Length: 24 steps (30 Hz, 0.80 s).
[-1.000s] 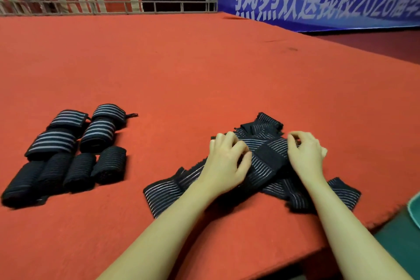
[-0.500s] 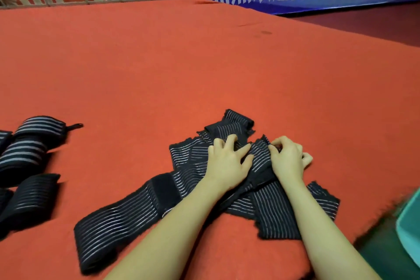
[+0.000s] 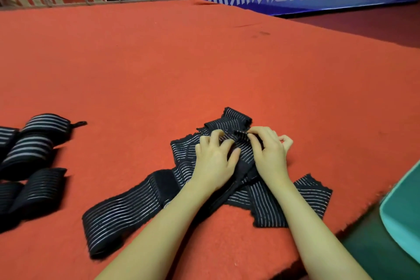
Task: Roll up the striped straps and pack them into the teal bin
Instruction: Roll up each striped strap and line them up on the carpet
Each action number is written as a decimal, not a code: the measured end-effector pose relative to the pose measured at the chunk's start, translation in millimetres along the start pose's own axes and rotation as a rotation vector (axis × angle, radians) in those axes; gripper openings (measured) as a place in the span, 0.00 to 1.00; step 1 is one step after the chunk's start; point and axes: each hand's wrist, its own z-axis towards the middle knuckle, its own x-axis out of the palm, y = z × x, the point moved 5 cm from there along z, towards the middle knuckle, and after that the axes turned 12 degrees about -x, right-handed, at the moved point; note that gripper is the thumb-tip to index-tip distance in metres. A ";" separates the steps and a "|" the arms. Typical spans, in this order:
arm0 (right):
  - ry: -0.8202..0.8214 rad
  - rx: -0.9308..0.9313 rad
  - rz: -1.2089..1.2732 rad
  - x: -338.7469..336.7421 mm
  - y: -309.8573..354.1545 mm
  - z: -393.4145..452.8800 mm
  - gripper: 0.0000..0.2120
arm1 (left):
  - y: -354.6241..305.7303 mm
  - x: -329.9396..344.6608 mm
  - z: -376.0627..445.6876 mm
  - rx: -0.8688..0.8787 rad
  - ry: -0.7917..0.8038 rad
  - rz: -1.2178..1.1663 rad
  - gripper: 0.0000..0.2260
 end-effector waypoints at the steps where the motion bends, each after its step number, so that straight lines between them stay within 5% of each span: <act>1: 0.006 -0.039 0.030 0.8 8.8 1.2 0.07 | 2.5 -10.0 -2.4 -0.020 -0.016 -0.048 0.24; 18: 0.044 -0.424 0.286 1.7 171.9 19.0 0.08 | 73.4 -176.3 -53.6 -0.018 -0.420 -0.223 0.12; 24: -0.166 -0.332 0.220 -1.4 216.2 10.7 0.08 | 103.6 -212.4 -84.1 -0.086 -0.560 -0.207 0.11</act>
